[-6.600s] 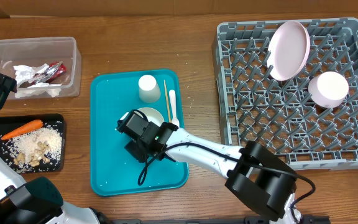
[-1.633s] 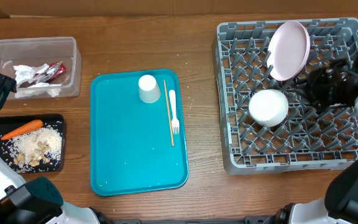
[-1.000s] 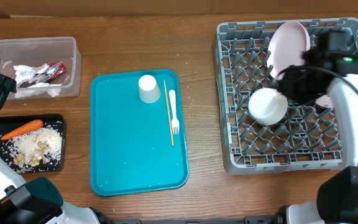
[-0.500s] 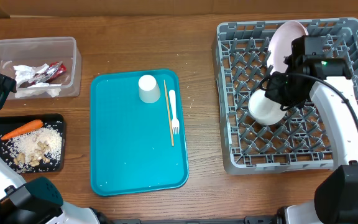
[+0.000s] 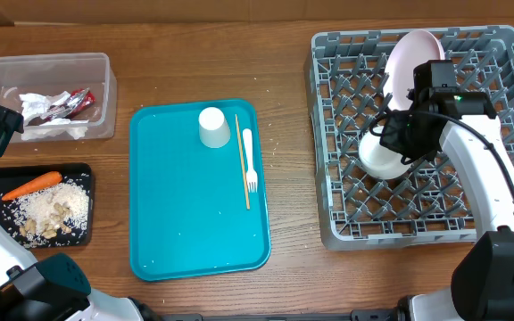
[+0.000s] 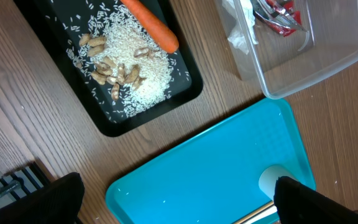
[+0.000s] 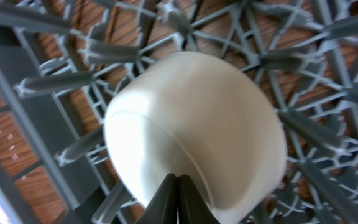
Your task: Sort waste into correct bins and load items into the dishwasher rack
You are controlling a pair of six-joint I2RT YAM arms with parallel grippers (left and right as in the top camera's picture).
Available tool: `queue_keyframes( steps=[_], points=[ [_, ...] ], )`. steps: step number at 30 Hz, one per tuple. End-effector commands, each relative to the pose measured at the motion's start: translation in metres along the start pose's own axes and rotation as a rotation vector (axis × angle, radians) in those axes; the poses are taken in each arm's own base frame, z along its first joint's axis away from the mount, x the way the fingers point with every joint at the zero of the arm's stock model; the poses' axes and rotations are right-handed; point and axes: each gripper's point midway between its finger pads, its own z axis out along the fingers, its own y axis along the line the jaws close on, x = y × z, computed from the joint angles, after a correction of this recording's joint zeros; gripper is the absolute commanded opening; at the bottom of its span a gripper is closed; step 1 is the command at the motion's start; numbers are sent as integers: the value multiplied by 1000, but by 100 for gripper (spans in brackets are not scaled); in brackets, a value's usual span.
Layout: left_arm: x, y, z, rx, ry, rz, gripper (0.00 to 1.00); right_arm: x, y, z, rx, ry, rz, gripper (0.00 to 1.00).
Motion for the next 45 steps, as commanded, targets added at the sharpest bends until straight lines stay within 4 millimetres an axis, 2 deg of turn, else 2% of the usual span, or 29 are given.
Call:
queue_keyframes(
  steps=[1, 6, 11, 15, 18, 21, 22, 24, 25, 26, 32, 36, 39, 45],
  points=[
    [-1, 2, 2, -12, 3, -12, 100, -9, -12, -6, 65, -52, 35, 4],
    [-1, 2, 2, -12, 3, -12, 100, -16, -11, -20, 75, -71, 36, 4],
    [-1, 2, 2, -12, 3, -12, 100, -13, -27, -26, 165, -71, 84, 4],
    [-1, 2, 2, -12, 3, -12, 100, -8, -17, -34, 123, -53, 81, 4],
    [-1, 2, 2, -12, 3, -12, 100, -5, 11, -52, -1, -44, 33, 4],
    [-1, 2, 2, -12, 3, -12, 100, 5, 61, -73, -243, -8, -98, 15],
    [-1, 2, 2, -11, 3, -12, 100, 9, 76, -79, -314, 4, -140, 34],
    [-1, 2, 2, -12, 3, -12, 100, 23, 118, -92, -497, 36, -231, 87],
    [-1, 2, 2, -12, 3, -12, 100, 26, 128, -94, -528, 38, -254, 96],
    [-1, 2, 2, -12, 3, -12, 100, 30, 144, -97, -565, 27, -296, 100],
    [-1, 2, 2, -12, 3, -12, 100, 50, 218, -104, -654, -84, -503, 100],
    [-1, 2, 2, -12, 3, -12, 100, 53, 260, -94, -614, -220, -595, 100],
    [-1, 2, 2, -12, 3, -12, 100, 56, 287, -76, -558, -304, -638, 100],
    [-1, 2, 2, -12, 3, -12, 100, 71, 331, -21, -485, -384, -769, 100]
  ],
)
